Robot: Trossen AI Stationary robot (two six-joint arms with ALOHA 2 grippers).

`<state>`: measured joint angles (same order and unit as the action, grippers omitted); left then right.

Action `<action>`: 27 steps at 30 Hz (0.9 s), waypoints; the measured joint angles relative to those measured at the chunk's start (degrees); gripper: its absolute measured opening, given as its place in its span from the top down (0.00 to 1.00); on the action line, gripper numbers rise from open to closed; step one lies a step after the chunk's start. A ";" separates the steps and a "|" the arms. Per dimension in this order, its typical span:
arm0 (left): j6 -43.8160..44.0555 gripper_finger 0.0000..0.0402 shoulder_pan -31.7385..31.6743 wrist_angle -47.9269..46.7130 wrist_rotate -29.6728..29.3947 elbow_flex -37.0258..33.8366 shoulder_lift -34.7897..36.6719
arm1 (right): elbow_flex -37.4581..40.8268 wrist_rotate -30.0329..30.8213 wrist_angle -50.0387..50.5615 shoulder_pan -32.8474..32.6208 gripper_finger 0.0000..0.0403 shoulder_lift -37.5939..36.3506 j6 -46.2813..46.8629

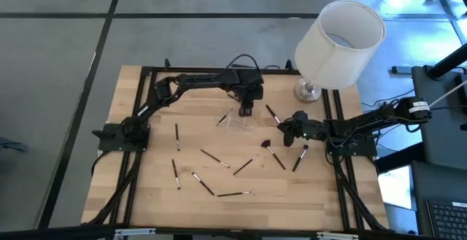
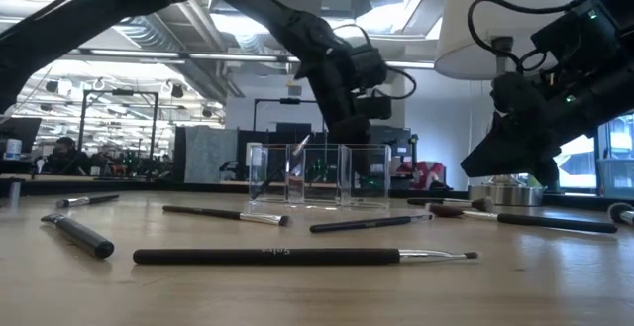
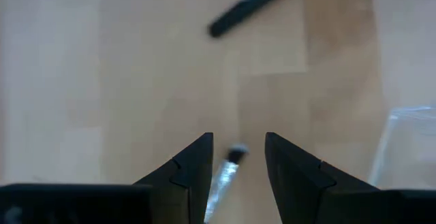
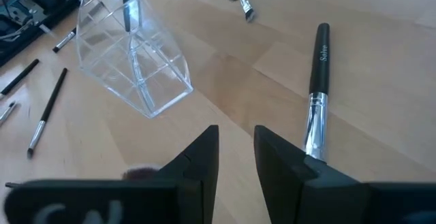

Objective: Put items in baskets/containers
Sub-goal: Put the eyeshadow brush into the transparent organizer

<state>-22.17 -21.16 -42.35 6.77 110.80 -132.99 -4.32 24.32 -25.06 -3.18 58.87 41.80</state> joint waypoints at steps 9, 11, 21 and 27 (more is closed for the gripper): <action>0.56 0.68 0.98 -1.83 -8.57 -0.02 -0.63 | 0.00 -0.06 -0.85 -0.02 0.77 -0.02 0.03; 0.59 0.68 0.99 -0.84 -8.58 -0.02 -0.63 | 0.00 -0.12 -0.81 -0.02 0.77 -0.01 0.04; 2.71 0.68 2.56 -3.44 -8.63 -0.02 -0.63 | 0.00 -1.59 -0.81 -0.02 0.77 -0.01 0.35; 9.03 0.68 4.48 -10.63 -8.78 -0.02 -0.61 | 0.00 -2.01 -0.82 -0.02 0.77 -0.02 0.22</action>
<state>-13.14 -16.68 -52.99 -2.01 110.78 -133.60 -4.32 22.31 -25.88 -3.20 58.85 42.02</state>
